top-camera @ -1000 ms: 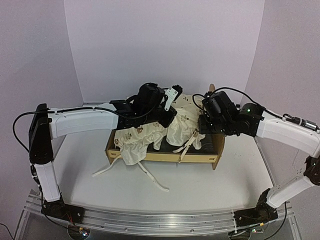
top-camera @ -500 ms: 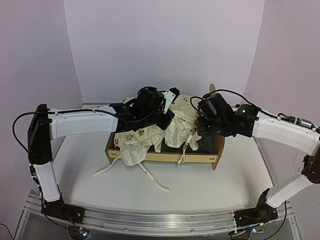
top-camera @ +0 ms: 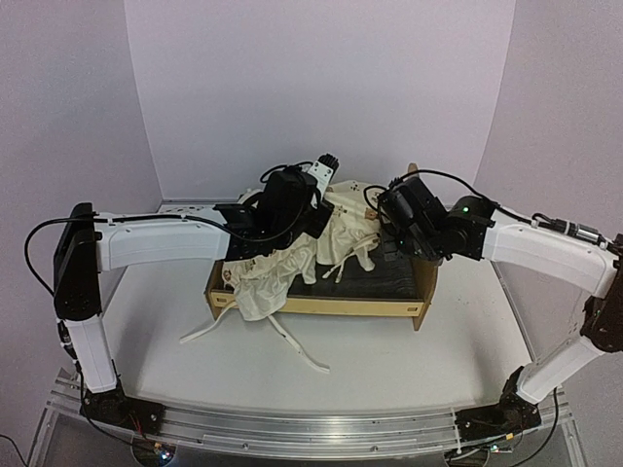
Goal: Set up the pet bed
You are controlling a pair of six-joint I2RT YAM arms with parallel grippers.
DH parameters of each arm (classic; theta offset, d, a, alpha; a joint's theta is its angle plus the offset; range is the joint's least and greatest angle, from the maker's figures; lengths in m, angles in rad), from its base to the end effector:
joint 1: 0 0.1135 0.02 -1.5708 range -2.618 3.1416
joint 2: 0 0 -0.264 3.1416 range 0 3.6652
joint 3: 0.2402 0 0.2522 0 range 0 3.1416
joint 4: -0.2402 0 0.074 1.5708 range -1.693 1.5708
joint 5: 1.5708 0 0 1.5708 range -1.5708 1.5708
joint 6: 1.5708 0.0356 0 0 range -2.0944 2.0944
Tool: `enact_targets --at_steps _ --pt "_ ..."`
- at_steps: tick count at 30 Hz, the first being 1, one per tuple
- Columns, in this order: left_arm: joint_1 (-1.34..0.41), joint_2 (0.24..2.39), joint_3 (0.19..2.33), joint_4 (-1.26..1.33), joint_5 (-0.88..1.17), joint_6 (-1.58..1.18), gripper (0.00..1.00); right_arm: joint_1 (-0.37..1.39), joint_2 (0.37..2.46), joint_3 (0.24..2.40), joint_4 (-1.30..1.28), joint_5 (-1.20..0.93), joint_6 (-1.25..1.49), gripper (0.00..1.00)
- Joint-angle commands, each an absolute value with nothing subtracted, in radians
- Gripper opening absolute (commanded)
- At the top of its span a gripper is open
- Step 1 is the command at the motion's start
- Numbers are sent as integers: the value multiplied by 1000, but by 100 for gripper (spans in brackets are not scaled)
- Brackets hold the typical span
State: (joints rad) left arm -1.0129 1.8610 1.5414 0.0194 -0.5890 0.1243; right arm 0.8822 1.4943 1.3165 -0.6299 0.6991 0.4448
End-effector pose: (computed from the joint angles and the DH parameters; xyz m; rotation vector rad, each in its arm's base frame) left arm 0.2528 -0.3678 0.3158 0.6216 1.7104 -0.0764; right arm 0.2220 0.2337 0.3193 -0.1584 2.1524 -0.0856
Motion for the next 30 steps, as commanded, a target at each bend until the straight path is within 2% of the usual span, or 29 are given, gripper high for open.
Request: enact_targets --at_steps 1,5,8,11,15,17,20,25,27,30 --pt "-994 1754 1505 179 -770 182 0 881 1518 1380 -644 704 370 0" --pt "-982 1703 1445 255 -850 247 0 880 1531 1376 -640 702 313 1" --pt "-969 1665 1417 298 -879 303 0 879 1537 1378 -640 701 274 6" --pt "-963 1632 1398 303 -884 315 0 880 1520 1381 -640 724 249 11" --pt "-963 1613 1377 283 -871 293 0 879 1442 1366 -640 739 233 24" --pt "-963 1618 1375 269 -864 283 0 879 1389 1353 -640 716 238 27" --pt "-963 1639 1397 217 -821 239 0 879 1321 1330 -637 537 272 30" --pt "-965 1711 1484 86 -728 125 0 880 1318 1317 -551 -43 338 42" --pt "-967 1731 1499 64 -710 103 0 879 1345 1323 -511 -147 393 46" --pt "-968 1739 1508 48 -691 82 0 879 1386 1332 -480 -173 448 53"
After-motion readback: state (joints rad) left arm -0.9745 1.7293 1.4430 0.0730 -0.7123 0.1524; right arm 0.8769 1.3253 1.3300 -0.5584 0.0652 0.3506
